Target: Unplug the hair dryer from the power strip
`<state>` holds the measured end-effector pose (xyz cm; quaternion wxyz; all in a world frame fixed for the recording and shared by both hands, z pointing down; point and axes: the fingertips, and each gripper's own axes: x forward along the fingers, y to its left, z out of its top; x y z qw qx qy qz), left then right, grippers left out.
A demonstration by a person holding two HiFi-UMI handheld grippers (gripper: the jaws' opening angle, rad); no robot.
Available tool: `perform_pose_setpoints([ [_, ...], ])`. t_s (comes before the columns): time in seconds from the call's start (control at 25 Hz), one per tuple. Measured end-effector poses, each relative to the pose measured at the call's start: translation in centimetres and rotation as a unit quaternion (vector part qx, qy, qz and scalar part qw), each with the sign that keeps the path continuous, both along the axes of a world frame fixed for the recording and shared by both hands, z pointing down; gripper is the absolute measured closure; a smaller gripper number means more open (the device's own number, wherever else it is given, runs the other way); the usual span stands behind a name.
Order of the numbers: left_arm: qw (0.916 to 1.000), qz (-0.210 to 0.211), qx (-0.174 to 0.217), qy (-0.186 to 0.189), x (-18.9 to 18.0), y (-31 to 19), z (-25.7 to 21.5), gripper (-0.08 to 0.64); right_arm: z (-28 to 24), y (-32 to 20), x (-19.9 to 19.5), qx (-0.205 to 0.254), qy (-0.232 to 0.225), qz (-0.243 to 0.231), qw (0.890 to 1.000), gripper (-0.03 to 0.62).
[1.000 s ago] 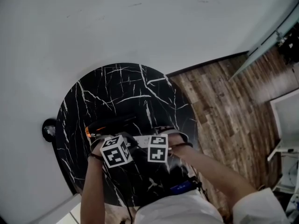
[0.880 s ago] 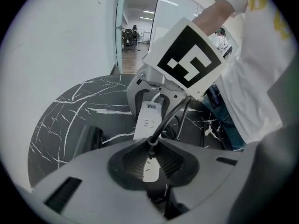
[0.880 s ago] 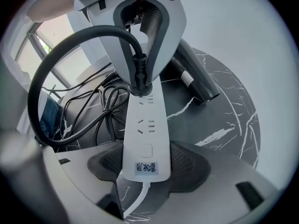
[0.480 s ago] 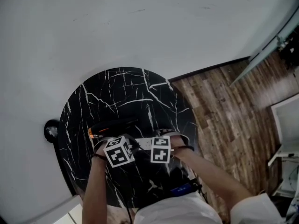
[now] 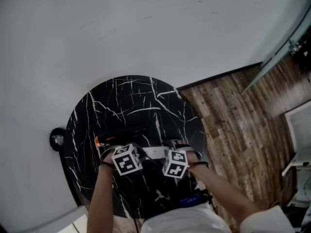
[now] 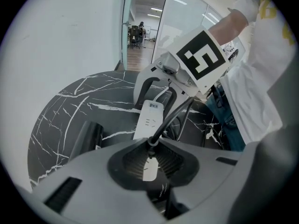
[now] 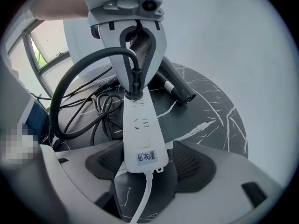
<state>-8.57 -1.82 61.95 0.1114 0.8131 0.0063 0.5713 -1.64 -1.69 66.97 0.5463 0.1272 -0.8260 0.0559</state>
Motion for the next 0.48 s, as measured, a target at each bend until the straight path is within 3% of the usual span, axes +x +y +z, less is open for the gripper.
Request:
perform_pose_setpoints([
  [0.32,0.9999,-0.002,-0.006,-0.013,0.1,0.1,-0.1,0.515,-1.8,-0.5,1.4,-0.009,-0.057,0.065,0.996,0.288],
  [0.48,0.9997,-0.001,-0.011,-0.023,0.0,0.1,-0.2,0.515,-4.3,-1.3,2.0,0.004,-0.119,0.119,0.986,0.288],
])
